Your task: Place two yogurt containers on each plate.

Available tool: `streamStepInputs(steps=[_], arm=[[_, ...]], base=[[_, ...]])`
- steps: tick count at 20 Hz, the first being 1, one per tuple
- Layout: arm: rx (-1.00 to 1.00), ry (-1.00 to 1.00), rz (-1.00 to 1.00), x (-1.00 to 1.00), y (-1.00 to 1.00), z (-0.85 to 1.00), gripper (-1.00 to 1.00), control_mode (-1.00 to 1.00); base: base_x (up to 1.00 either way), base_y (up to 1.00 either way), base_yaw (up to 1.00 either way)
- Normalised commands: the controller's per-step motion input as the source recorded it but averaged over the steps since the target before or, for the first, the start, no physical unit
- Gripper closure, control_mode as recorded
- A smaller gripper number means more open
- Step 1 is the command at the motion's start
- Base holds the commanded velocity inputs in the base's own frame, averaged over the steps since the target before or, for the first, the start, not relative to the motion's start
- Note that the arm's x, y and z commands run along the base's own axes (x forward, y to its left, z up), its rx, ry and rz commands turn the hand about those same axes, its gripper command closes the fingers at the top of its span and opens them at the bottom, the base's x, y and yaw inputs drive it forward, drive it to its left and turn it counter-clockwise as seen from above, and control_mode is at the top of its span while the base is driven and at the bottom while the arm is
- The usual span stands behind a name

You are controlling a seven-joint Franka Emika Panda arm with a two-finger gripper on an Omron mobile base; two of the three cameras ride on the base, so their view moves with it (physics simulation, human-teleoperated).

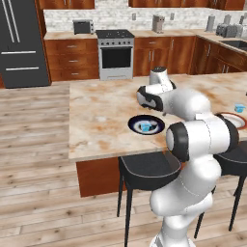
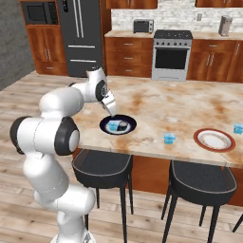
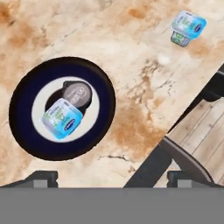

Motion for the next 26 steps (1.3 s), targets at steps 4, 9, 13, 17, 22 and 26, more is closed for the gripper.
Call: streamStepInputs(steps=[4, 9, 13, 17, 22, 26], arm=[[0.0, 0.04, 0.32, -0.79, -0.03, 0.37, -1.0, -1.0], [0.0, -0.03, 0.1, -0.9, -0.03, 0.02, -1.0, -1.0], [0.0, 0.0, -0.01, -0.3, 0.01, -0.11, -1.0, -1.0], [0.0, -0.03, 0.0, -0.04, 0.0, 0.0, -1.0, 1.0], [0.0, 0.0, 0.0, 0.0, 0.0, 0.0, -1.0, 1.0], [0.0, 0.0, 0.0, 0.0, 0.0, 0.0, -1.0, 1.0]], base=[[0.0, 0.0, 0.0], [0.0, 0.0, 0.0], [0.0, 0.0, 0.0], [-0.4, -0.51, -0.15], [-0.3, -1.0, -0.35], [0.19, -1.0, -0.08]])
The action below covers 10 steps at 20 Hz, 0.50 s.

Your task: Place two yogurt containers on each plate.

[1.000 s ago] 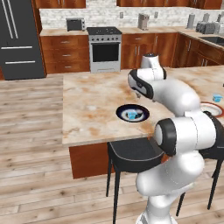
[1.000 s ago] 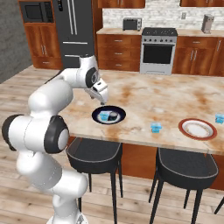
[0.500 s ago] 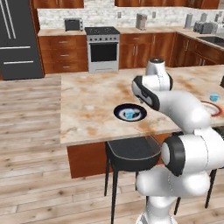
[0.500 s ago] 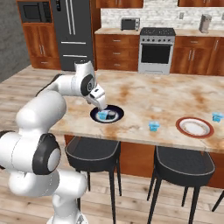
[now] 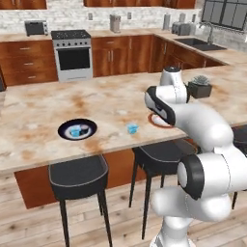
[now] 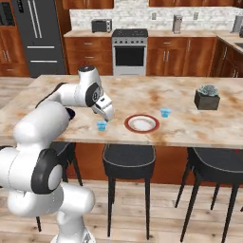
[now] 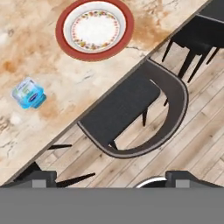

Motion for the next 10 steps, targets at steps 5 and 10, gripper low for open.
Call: streamStepInputs(steps=[5, 10], arm=[[0.0, 0.0, 0.0, 0.0, 0.0, 0.0, -1.0, 1.0], [0.0, 0.0, 0.0, 0.0, 0.0, 0.0, -1.0, 1.0]], base=[[0.48, -0.94, 0.04], [0.87, -0.24, 0.21]])
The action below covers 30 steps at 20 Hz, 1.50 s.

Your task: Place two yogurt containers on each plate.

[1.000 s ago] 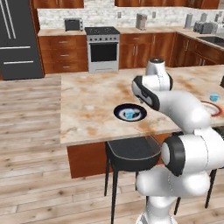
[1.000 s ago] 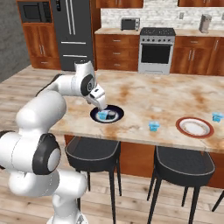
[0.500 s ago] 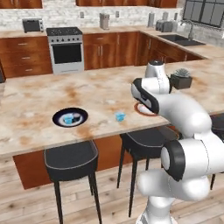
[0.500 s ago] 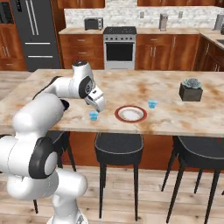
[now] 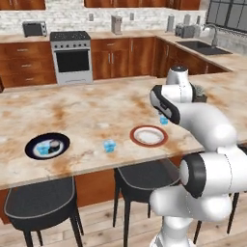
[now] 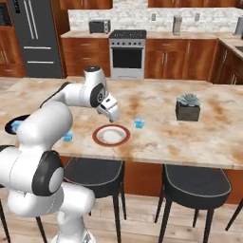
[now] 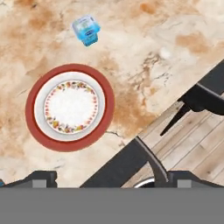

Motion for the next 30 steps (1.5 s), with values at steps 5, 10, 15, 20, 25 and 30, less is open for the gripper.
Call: streamStepInputs(steps=[5, 10, 15, 20, 25, 30], arm=[[0.0, 0.0, 0.0, 0.0, 0.0, 0.0, -1.0, 1.0], [0.06, -0.03, 0.07, 0.12, -0.11, -0.06, -1.0, -1.0], [0.0, 0.0, 0.13, 0.03, 0.66, -0.1, -1.0, -1.0], [0.0, 0.13, 0.26, 0.0, 0.98, -0.18, -1.0, -1.0], [0.0, 0.23, 0.24, -0.01, 0.92, -0.22, -1.0, -1.0], [-0.01, 0.09, 0.13, -0.15, 0.56, -0.32, -1.0, -1.0]], base=[[0.81, -0.4, 0.23], [0.28, -0.16, 0.08], [0.0, 0.0, 0.0], [0.0, 0.0, 0.0], [0.0, 0.0, 0.0], [0.0, 0.0, 0.0]])
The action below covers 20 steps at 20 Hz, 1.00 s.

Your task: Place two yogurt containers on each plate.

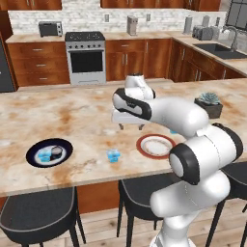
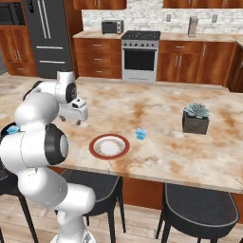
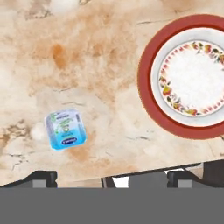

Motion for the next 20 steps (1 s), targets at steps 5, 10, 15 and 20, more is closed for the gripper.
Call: streamStepInputs(steps=[5, 10, 15, 20], arm=[[0.0, 0.0, 0.17, -0.27, 0.13, -0.33, -1.0, -1.0], [0.0, 0.0, 0.11, -0.17, 0.25, -0.34, -1.0, -1.0], [0.0, 0.09, 0.1, 0.02, 0.34, -0.28, -1.0, -1.0], [0.0, 0.16, 0.1, 0.06, 0.33, -0.26, -1.0, -1.0]], base=[[0.0, 0.0, 0.0], [0.0, 0.0, 0.0], [0.0, 0.0, 0.0], [0.0, 0.0, 0.0]])
